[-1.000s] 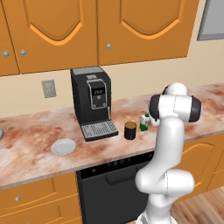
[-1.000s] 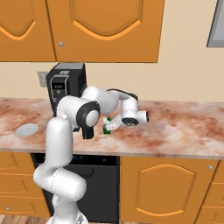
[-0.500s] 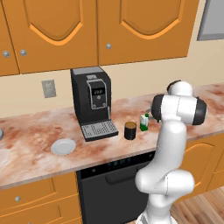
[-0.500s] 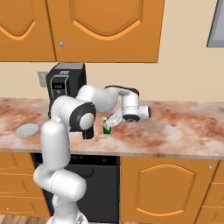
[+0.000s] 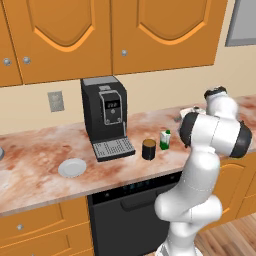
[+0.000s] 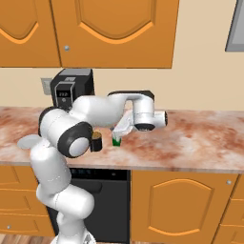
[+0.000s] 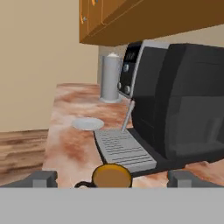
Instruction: Take a sugar cube from the saucer and place it inside the coffee. Then, grab milk from the fridge and place it next to the coffee on the counter to sweeten the coffee.
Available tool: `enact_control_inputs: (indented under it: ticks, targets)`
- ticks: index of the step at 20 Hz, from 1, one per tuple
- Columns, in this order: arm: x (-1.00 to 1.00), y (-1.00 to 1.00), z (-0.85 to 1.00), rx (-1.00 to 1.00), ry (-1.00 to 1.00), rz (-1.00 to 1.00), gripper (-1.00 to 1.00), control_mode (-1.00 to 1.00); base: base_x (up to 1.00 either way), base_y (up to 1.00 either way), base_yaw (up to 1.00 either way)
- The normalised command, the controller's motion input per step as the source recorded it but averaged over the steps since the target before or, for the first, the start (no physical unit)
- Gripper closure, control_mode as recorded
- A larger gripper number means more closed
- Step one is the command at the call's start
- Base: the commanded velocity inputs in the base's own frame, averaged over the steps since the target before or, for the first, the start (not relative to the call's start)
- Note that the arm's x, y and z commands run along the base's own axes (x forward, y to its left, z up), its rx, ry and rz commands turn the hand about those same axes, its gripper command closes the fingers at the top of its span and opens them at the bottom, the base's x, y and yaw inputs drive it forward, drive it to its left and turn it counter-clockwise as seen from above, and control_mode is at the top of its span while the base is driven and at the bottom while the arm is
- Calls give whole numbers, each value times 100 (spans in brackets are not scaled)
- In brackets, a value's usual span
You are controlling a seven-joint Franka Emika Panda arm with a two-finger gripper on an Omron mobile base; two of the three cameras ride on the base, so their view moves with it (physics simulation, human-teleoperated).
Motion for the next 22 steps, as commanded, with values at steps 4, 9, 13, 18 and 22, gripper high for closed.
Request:
enact_control_inputs:
  ticks: [4,9,13,18,22]
  targets:
    - [-100,0,57,-1,-17,4,-100,-100,0,0,0]
    - [-74,-4,66,0,-20,1,-100,-100,0,0,0]
    - [-45,-33,53,0,-15,0,-100,-100,0,0,0]
    - [-21,-10,36,0,-7,0,-100,-100,0,0,0]
    - [-18,35,-3,-8,-11,0,-100,-100,0,0,0]
